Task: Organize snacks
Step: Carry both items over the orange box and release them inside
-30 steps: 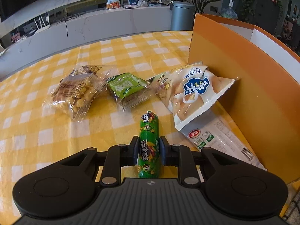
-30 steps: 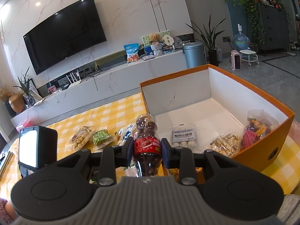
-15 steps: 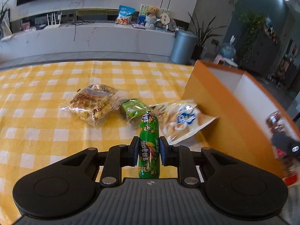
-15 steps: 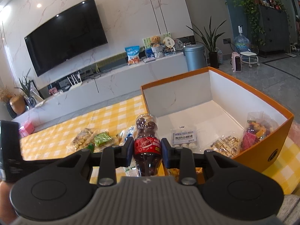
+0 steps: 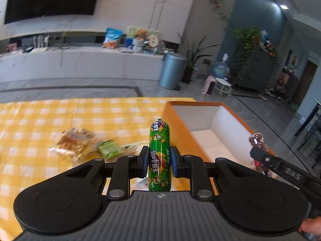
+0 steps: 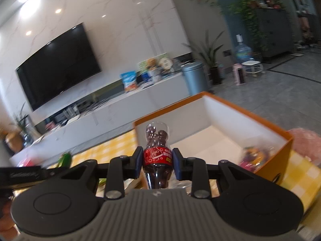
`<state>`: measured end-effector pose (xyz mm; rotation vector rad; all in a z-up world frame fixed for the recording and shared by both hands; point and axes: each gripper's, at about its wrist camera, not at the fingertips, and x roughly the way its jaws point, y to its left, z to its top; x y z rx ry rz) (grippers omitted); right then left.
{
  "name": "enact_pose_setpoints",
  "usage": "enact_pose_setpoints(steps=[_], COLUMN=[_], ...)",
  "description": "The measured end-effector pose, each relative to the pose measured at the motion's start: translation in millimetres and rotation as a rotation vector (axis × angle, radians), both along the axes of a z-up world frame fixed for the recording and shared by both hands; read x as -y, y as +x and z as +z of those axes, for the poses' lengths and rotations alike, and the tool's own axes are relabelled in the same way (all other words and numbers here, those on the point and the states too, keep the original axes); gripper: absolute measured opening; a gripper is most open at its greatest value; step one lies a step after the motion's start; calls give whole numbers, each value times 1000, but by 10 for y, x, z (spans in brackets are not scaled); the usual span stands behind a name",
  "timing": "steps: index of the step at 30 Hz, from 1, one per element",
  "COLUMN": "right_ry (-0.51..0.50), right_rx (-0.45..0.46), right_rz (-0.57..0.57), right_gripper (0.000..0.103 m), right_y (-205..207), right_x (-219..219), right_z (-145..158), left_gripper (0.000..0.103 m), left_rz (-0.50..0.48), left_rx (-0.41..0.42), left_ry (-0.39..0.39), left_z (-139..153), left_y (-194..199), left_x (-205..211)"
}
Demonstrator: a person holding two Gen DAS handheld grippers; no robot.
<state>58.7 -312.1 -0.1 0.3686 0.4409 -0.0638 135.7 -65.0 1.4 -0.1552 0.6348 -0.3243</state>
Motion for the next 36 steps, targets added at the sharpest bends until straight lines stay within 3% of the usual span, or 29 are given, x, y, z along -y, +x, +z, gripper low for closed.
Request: enact_pose_setpoints(steps=[4, 8, 12, 16, 20, 25, 29, 32, 36], right_ry=[-16, -38, -95, -263, -384, -313, -408, -339, -318], right_rx=[-12, -15, -83, -196, -236, -306, -372, -410, -460], right_rz=[-43, -9, 47, 48, 107, 95, 170, 170, 83], right_gripper=[30, 30, 30, 30, 30, 30, 30, 30, 30], right_y=[17, -2, 190, 485, 704, 1043, 1273, 1401, 1435], right_x=[335, 725, 984, 1017, 935, 851, 536, 457, 367], right_z=[43, 92, 41, -36, -70, -113, -203, -344, -469], left_gripper=[25, 25, 25, 25, 25, 25, 25, 25, 25], left_rz=[-61, -104, -147, -174, -184, -175, -166, -150, -146], left_rx=[12, 18, 18, 12, 4, 13, 25, 17, 16], left_ry=[-19, -27, -24, -19, -2, 5, 15, 8, 19], left_z=[77, 104, 76, 28, -17, -7, -16, -18, -14], left_y=[31, 78, 71, 52, 55, 19, -17, -5, 2], left_x=[248, 444, 606, 713, 789, 831, 831, 808, 781])
